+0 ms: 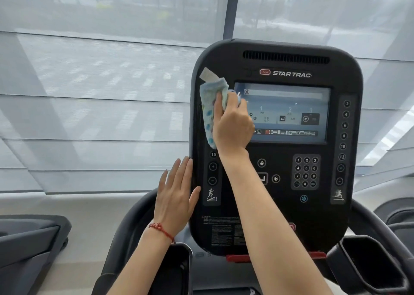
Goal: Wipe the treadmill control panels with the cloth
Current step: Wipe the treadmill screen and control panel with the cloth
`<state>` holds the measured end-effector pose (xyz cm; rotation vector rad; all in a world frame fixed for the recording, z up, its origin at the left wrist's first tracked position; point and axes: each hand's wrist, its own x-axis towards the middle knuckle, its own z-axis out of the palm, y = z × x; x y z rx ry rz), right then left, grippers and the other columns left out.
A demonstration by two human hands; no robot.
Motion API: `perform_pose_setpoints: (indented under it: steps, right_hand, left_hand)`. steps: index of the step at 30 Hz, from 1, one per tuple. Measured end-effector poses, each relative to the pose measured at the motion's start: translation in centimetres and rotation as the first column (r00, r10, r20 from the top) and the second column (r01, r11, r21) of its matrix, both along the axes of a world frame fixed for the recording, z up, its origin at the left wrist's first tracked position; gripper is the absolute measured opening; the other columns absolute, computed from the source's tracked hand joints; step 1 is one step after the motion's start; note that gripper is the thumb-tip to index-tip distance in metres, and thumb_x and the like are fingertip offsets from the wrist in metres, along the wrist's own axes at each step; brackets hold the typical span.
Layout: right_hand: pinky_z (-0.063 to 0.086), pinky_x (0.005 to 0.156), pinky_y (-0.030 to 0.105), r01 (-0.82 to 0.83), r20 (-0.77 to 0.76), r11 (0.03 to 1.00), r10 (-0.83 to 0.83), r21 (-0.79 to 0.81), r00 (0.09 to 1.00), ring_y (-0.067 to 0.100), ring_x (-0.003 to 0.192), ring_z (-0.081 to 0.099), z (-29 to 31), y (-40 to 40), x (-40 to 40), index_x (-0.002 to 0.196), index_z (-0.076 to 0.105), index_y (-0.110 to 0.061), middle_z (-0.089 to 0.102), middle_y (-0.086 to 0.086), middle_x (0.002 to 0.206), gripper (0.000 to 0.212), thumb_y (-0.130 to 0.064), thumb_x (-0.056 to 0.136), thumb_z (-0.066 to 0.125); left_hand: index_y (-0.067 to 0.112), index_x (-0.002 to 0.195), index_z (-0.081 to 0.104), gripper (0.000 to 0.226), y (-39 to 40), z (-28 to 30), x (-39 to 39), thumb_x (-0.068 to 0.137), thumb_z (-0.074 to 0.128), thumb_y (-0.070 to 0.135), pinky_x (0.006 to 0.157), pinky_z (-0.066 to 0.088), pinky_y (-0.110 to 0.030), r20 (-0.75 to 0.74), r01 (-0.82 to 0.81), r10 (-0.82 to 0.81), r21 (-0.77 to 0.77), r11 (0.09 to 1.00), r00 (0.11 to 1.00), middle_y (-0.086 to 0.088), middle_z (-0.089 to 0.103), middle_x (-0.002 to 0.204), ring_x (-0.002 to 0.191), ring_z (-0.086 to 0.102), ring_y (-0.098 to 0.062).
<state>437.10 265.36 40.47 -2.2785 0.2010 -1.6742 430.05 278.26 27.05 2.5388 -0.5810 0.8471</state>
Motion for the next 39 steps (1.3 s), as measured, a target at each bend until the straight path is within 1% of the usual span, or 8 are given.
perform_pose_setpoints:
  steps: [5,11,15,23,27,32,36,39]
  right_hand:
    - [0.046,0.039,0.024,-0.018,0.034,0.999,0.017,0.044,0.999,0.021,0.048,0.061,-3.4,-0.7,-1.9,0.087,0.064,-0.004,0.06,0.009,0.065,0.04,-0.036,0.096,0.041]
    - [0.046,0.038,0.024,0.014,-0.075,0.999,-0.01,0.048,0.997,0.018,0.047,0.057,-10.1,-1.0,-6.7,0.083,0.062,-0.004,0.058,0.008,0.066,0.031,-0.029,0.093,0.047]
    - [0.045,0.038,0.024,0.011,-0.093,0.998,-0.005,0.065,0.996,0.019,0.047,0.058,-8.4,-0.4,-5.9,0.082,0.062,-0.005,0.058,0.008,0.066,0.029,-0.03,0.091,0.05]
    - [0.048,0.037,0.024,0.014,-0.003,0.999,-0.014,0.041,1.0,0.019,0.048,0.061,-1.2,1.3,-0.2,0.081,0.063,-0.008,0.059,0.007,0.062,0.037,-0.037,0.089,0.042]
    - [0.047,0.04,0.024,-0.004,0.011,0.999,0.004,0.032,1.0,0.018,0.048,0.059,-4.5,0.6,-2.1,0.083,0.062,-0.006,0.059,0.007,0.064,0.033,-0.033,0.094,0.046]
    - [0.05,0.04,0.026,-0.022,-0.079,1.0,0.023,0.022,0.997,0.019,0.05,0.059,-10.2,-0.2,-6.8,0.089,0.058,-0.006,0.058,0.009,0.066,0.031,-0.032,0.097,0.042]
    - [0.048,0.04,0.025,-0.028,-0.119,0.999,0.026,-0.015,0.993,0.018,0.05,0.058,-10.2,-1.6,-7.3,0.091,0.053,-0.008,0.058,0.009,0.065,0.027,-0.033,0.096,0.043]
    - [0.047,0.04,0.027,0.088,-0.113,0.992,-0.078,0.091,0.991,0.024,0.051,0.061,-10.0,-5.9,-7.7,0.085,0.059,-0.002,0.061,0.012,0.067,0.038,-0.033,0.097,0.039]
  left_hand:
    - [0.004,0.142,0.027,0.054,-0.3,-0.5,-0.3,0.096,0.034,0.031,0.102,0.034,-0.044,-0.007,0.042,-0.042,-0.065,0.997,0.999,-0.014,0.04,0.143,0.132,0.036,-0.026]
    - [-0.001,0.14,0.029,0.053,-1.0,-1.1,-0.4,0.094,0.036,0.025,0.103,0.033,-0.039,-0.008,0.056,-0.058,-0.133,0.99,0.998,-0.019,0.04,0.141,0.129,0.038,-0.028]
    - [-0.002,0.14,0.028,0.052,-1.3,-1.2,-0.4,0.096,0.034,0.024,0.105,0.031,-0.038,0.0,0.059,-0.06,-0.17,0.984,0.998,-0.02,0.04,0.141,0.13,0.036,-0.027]
    - [0.003,0.141,0.027,0.052,-1.1,-1.1,-0.5,0.096,0.034,0.028,0.105,0.032,-0.038,-0.006,0.063,-0.066,-0.174,0.983,0.998,-0.016,0.04,0.142,0.131,0.037,-0.026]
    - [0.003,0.141,0.027,0.052,-1.0,-1.3,-0.6,0.096,0.036,0.026,0.106,0.031,-0.037,-0.005,0.072,-0.074,-0.176,0.982,0.997,-0.016,0.04,0.142,0.131,0.037,-0.026]
    - [0.001,0.14,0.029,0.052,-1.1,-1.4,-0.7,0.095,0.036,0.026,0.105,0.032,-0.039,0.004,0.08,-0.081,-0.183,0.98,0.997,-0.018,0.04,0.142,0.131,0.036,-0.026]
    - [0.0,0.14,0.031,0.05,-1.9,-1.2,-1.0,0.093,0.039,0.018,0.104,0.033,-0.046,0.081,0.049,-0.036,-0.169,0.984,0.996,-0.021,0.033,0.145,0.133,0.033,-0.032]
    - [0.004,0.14,0.031,0.05,-2.6,-1.0,-1.1,0.092,0.04,0.014,0.105,0.03,-0.051,0.142,0.033,-0.014,-0.131,0.991,0.99,-0.018,0.028,0.148,0.137,0.027,-0.032]
